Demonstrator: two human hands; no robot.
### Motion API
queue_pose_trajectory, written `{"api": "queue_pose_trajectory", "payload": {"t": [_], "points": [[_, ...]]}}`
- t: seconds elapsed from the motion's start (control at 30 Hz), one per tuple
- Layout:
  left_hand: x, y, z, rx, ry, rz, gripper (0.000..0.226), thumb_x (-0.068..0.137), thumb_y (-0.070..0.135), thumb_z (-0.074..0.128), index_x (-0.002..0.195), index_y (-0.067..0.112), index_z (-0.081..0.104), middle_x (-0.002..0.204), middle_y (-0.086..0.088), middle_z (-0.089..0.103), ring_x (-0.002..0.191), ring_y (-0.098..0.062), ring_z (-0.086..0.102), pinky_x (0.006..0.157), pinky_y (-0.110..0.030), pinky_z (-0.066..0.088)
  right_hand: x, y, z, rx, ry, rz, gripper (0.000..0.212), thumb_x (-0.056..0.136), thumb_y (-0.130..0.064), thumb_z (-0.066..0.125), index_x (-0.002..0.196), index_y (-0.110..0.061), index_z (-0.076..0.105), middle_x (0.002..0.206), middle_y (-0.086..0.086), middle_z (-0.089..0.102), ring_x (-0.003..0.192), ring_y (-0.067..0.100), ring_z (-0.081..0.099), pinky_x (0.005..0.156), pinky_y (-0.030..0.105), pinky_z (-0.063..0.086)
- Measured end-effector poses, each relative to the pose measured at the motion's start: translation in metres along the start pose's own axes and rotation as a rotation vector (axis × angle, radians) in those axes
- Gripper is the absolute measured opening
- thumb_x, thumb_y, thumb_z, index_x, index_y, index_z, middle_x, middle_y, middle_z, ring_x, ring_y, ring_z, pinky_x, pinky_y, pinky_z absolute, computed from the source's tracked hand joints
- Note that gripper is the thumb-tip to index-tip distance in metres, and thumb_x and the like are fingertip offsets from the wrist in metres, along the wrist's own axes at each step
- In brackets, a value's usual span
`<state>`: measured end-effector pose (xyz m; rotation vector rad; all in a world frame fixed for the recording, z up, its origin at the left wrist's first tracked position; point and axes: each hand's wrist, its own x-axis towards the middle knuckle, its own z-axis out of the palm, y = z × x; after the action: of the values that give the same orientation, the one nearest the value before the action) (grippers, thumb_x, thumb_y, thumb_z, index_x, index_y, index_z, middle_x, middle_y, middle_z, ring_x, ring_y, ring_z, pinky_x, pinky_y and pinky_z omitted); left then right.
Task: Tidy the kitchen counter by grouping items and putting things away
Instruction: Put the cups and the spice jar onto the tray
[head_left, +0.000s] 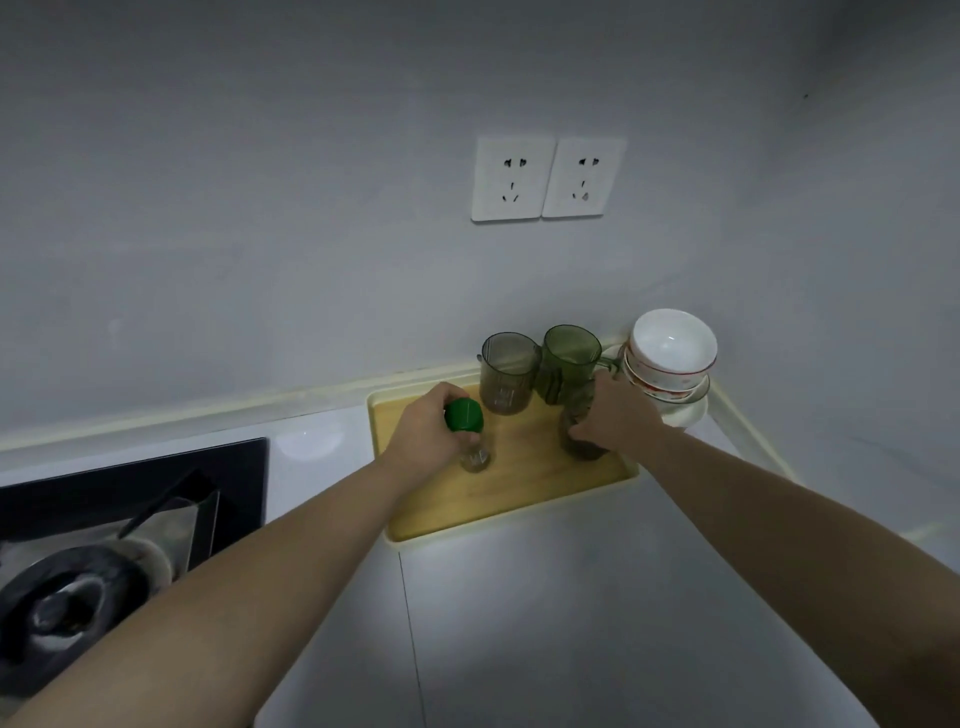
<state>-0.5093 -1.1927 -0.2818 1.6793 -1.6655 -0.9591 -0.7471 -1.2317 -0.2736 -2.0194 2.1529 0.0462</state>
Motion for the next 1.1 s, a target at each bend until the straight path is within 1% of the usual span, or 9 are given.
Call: {"api": "queue_pose_trajectory", "payload": {"t": [0.17,0.43,0.53,0.6,0.7,0.8,0.87,1.0,1.1], "points": [[0.003,0.005,0.007,0.022,-0.014,0.016,0.043,0.075,0.009,0.077,0.112,0.015,0.055,0.106,-0.001,0.061,0.098,-0.019,0.054,0.088,-0.03,0.048,0.017,0.001,0.001,0.03,-0.022,-0.022,0.073,0.068,-0.045,0.074,0.123,-0.01,0.041,0.118,0.008,0.053,0.102,0.026,0.057,0.081,0.039,0.054],[0.007,0.007,0.007,0.0,-0.029,-0.003,0.042,0.075,0.009,0.078,0.11,0.018,0.056,0.106,0.0,0.061,0.097,-0.017,0.054,0.082,-0.023,0.044,0.03,0.004,0.001,0.026,-0.06,-0.017,0.07,0.073,-0.04,0.074,0.126,-0.008,0.041,0.122,0.011,0.052,0.106,0.026,0.055,0.083,0.036,0.053],[0.01,0.006,0.007,-0.028,-0.037,-0.017,0.042,0.073,0.007,0.079,0.109,0.017,0.058,0.107,-0.002,0.063,0.1,-0.02,0.057,0.086,-0.026,0.046,0.029,0.004,0.002,-0.003,-0.092,-0.021,0.076,0.073,-0.047,0.073,0.129,-0.007,0.04,0.125,0.011,0.052,0.109,0.027,0.055,0.088,0.038,0.052],[0.011,0.007,0.006,-0.064,-0.04,-0.023,0.041,0.072,0.006,0.079,0.105,0.019,0.059,0.106,0.0,0.063,0.101,-0.02,0.058,0.084,-0.024,0.045,0.023,0.003,0.001,-0.074,-0.014,-0.052,0.074,0.075,-0.052,0.071,0.128,-0.008,0.044,0.127,0.01,0.052,0.114,0.026,0.053,0.094,0.038,0.049],[0.011,0.011,0.002,-0.141,-0.041,-0.045,0.04,0.072,0.004,0.079,0.101,0.023,0.058,0.102,0.003,0.06,0.099,-0.02,0.058,0.085,-0.026,0.047,0.006,-0.003,0.0,-0.021,0.189,-0.192,0.049,0.082,-0.034,0.067,0.124,-0.011,0.054,0.126,0.005,0.055,0.117,0.023,0.048,0.098,0.033,0.042],[0.01,0.016,-0.002,-0.205,-0.08,-0.066,0.04,0.072,0.003,0.079,0.102,0.022,0.061,0.103,0.002,0.059,0.104,-0.025,0.06,0.092,-0.041,0.052,-0.018,-0.017,-0.004,0.219,-0.068,-0.259,0.046,0.085,-0.011,0.061,0.131,-0.011,0.054,0.129,0.006,0.055,0.117,0.019,0.049,0.096,0.027,0.038],[0.007,0.021,-0.003,-0.258,-0.114,-0.082,0.039,0.072,0.001,0.078,0.102,0.02,0.063,0.107,-0.005,0.062,0.105,-0.029,0.061,0.09,-0.046,0.053,-0.031,-0.025,-0.005,0.266,-0.226,-0.314,0.051,0.084,-0.011,0.066,0.133,-0.009,0.052,0.127,0.006,0.058,0.107,0.014,0.053,0.086,0.019,0.038],[-0.001,0.034,-0.001,-0.332,-0.199,-0.093,0.037,0.077,-0.003,0.073,0.106,0.015,0.063,0.115,-0.012,0.062,0.102,-0.026,0.062,0.078,-0.035,0.059,-0.047,-0.035,-0.005,0.351,-0.217,-0.394,0.035,0.079,-0.016,0.074,0.112,-0.01,0.069,0.105,0.003,0.069,0.075,0.004,0.052,0.063,0.007,0.036],[-0.009,0.042,0.004,-0.354,-0.244,-0.074,0.041,0.077,-0.005,0.071,0.114,0.012,0.063,0.116,-0.012,0.062,0.102,-0.026,0.062,0.077,-0.033,0.059,-0.056,-0.036,-0.005,0.405,-0.201,-0.355,0.026,0.075,-0.018,0.076,0.098,-0.008,0.072,0.094,0.004,0.071,0.071,0.007,0.054,0.062,0.014,0.039]]}}
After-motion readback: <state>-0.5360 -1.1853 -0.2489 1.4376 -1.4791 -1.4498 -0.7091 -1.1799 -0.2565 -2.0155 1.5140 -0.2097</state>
